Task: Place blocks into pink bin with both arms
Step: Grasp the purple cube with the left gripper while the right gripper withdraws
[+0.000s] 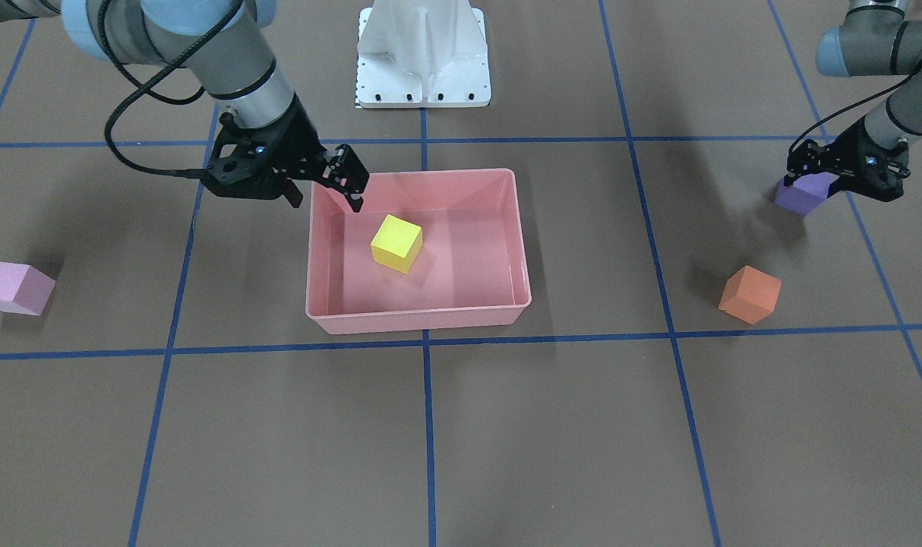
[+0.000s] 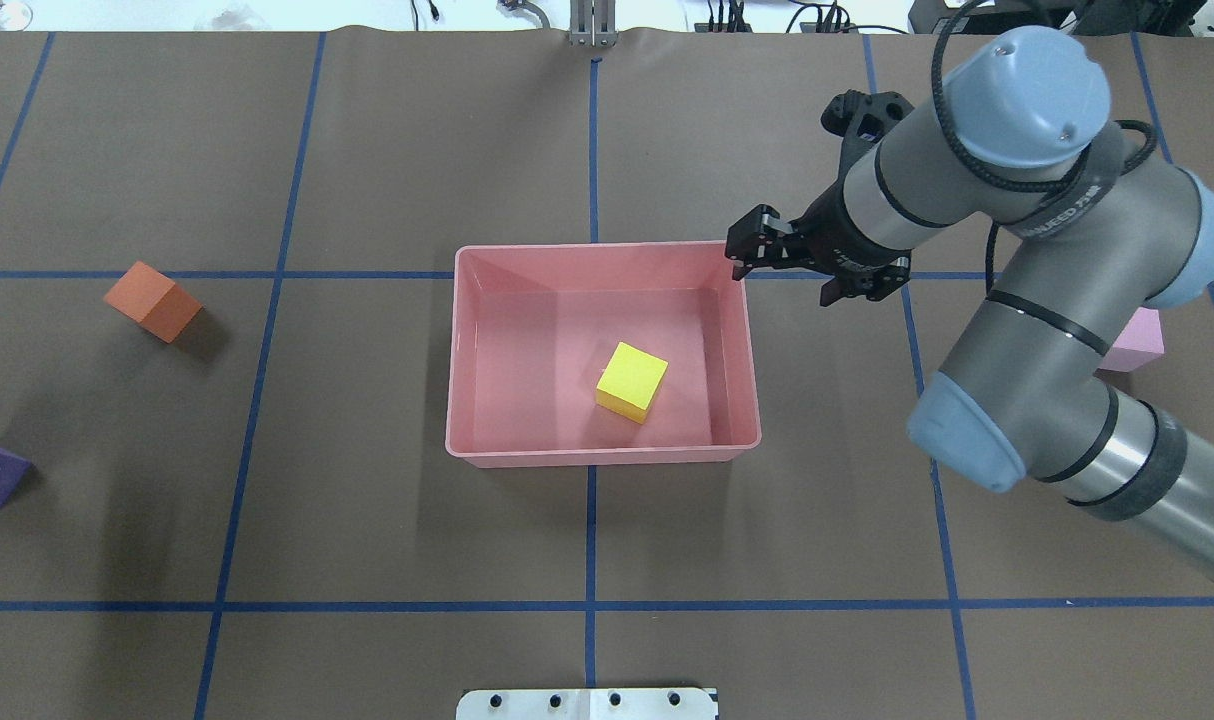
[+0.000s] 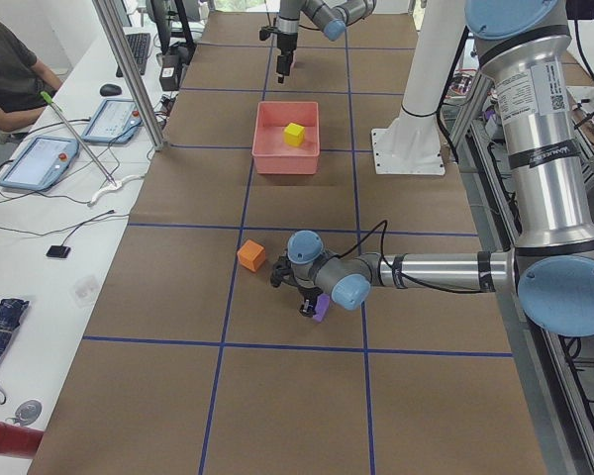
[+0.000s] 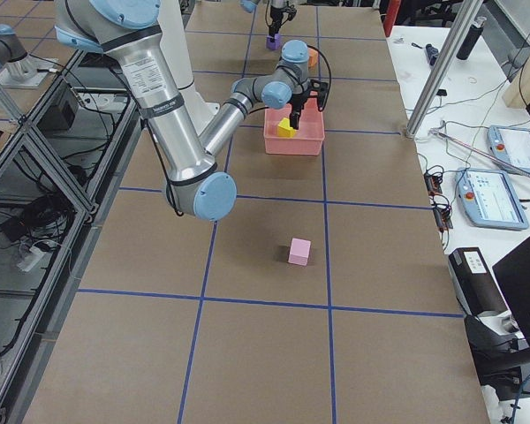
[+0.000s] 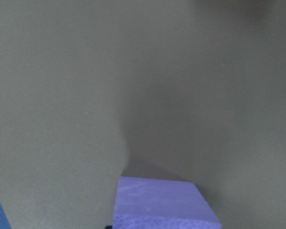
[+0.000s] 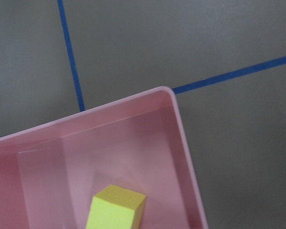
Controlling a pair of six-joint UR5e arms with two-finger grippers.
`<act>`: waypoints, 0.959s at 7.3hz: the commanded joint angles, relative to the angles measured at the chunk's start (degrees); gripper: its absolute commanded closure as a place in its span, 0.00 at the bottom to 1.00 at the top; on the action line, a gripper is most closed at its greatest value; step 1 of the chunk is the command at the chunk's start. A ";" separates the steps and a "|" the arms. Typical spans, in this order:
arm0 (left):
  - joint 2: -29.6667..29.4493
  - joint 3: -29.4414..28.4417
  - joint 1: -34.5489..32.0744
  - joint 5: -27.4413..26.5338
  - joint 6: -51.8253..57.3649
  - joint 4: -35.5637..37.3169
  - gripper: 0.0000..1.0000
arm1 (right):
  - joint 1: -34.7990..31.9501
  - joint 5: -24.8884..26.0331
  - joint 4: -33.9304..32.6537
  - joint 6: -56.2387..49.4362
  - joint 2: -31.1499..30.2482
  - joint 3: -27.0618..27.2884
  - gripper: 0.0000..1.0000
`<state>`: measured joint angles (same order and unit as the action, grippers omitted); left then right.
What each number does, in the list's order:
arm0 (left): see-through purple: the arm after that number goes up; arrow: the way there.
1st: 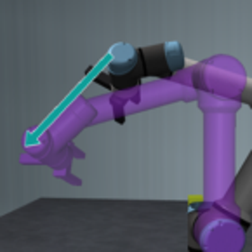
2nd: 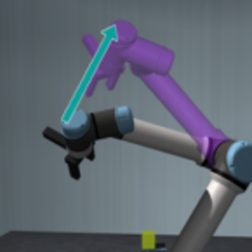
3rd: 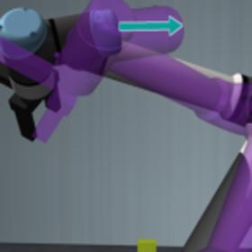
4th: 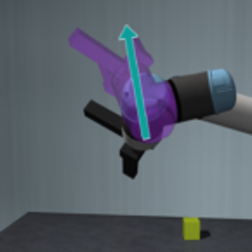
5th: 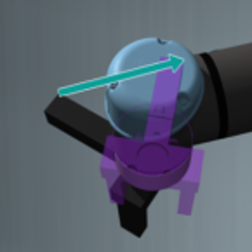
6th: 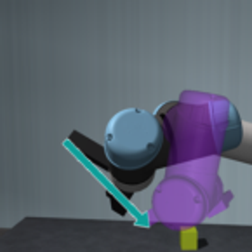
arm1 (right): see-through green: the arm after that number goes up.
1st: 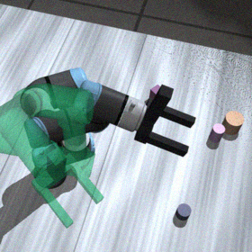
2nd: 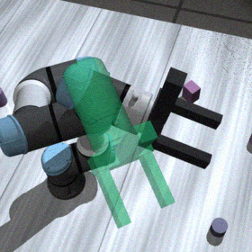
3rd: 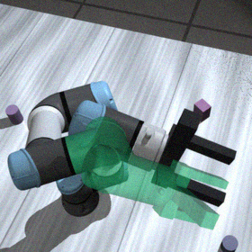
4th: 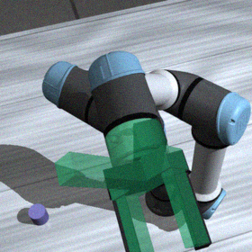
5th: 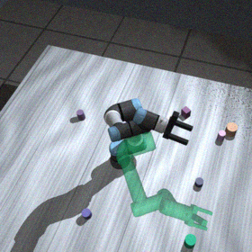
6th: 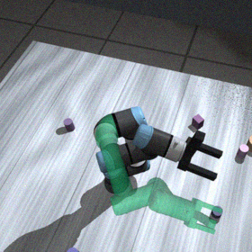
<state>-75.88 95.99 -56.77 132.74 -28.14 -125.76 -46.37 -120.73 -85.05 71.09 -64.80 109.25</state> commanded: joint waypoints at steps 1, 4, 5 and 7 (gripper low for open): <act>-5.03 3.04 0.00 5.83 -12.67 0.25 1.00 | -8.08 -3.71 0.06 -15.98 -8.45 -0.09 0.06; -18.37 9.47 0.00 10.26 -42.52 1.13 1.00 | -16.62 -3.37 0.05 -37.74 -18.24 -2.89 0.07; -24.60 9.48 0.43 10.26 -49.75 2.18 1.00 | -19.95 -3.46 0.58 -43.96 -19.12 -5.86 0.07; -35.34 9.13 4.45 9.39 -56.30 9.44 1.00 | -23.31 -3.90 0.58 -51.81 -20.96 -9.13 0.07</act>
<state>-104.40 105.29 -54.85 142.65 -79.74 -120.58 -67.50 -124.44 -84.53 24.32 -84.27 101.98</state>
